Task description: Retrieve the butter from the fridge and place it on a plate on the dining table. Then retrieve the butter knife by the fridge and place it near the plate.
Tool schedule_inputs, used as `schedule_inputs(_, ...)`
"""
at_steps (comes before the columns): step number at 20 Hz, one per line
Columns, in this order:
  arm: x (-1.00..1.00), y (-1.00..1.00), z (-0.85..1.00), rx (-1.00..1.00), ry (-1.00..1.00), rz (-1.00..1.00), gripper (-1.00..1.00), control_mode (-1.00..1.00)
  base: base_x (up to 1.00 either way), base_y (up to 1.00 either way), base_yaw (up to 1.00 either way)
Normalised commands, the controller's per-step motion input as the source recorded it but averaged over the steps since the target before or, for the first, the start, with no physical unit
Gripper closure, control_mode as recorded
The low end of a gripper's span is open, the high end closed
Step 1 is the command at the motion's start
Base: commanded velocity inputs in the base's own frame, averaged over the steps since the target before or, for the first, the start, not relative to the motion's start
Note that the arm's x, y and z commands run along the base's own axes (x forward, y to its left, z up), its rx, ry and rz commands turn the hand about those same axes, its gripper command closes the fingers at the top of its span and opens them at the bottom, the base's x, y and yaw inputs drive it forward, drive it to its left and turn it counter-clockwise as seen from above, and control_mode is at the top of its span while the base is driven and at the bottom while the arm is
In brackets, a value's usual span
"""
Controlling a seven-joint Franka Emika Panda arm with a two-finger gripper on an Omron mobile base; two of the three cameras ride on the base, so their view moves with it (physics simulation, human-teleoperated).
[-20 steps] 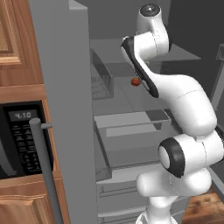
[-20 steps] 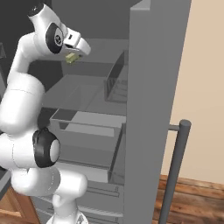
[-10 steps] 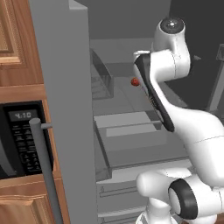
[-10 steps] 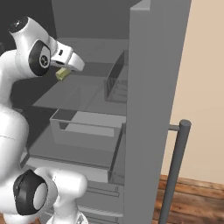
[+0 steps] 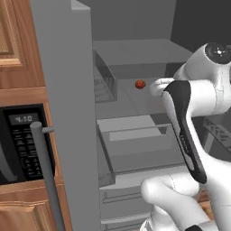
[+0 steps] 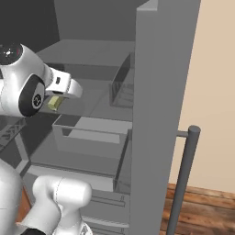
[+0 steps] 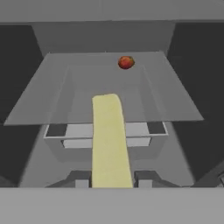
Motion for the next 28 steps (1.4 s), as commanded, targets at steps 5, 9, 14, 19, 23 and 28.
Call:
schedule_inputs(5, -0.91, 0.0, -0.44, -0.05, 0.2, 0.1, 1.0, -1.0, 0.0, 0.0, 0.0)
schedule_inputs(9, -0.3, 0.0, -0.73, 0.0, 0.2, -0.03, 1.0, -1.0, 0.0, 0.0, 0.0)
schedule_inputs(14, -0.04, -0.01, -0.6, 0.0, 0.16, -0.1, 1.0, -1.0, 0.0, 0.0, 0.0)
schedule_inputs(19, -0.03, 0.0, -0.24, 0.0, 0.01, -0.01, 1.0, -1.0, 0.0, 0.0, 0.0)
schedule_inputs(23, -0.22, 0.0, -0.19, 0.0, 0.04, 0.0, 1.0, -1.0, 0.0, 0.0, 0.0)
schedule_inputs(28, -0.14, 0.0, -0.06, 0.0, 0.01, 0.0, 1.0, 1.0, -0.75, 0.0, -0.01)
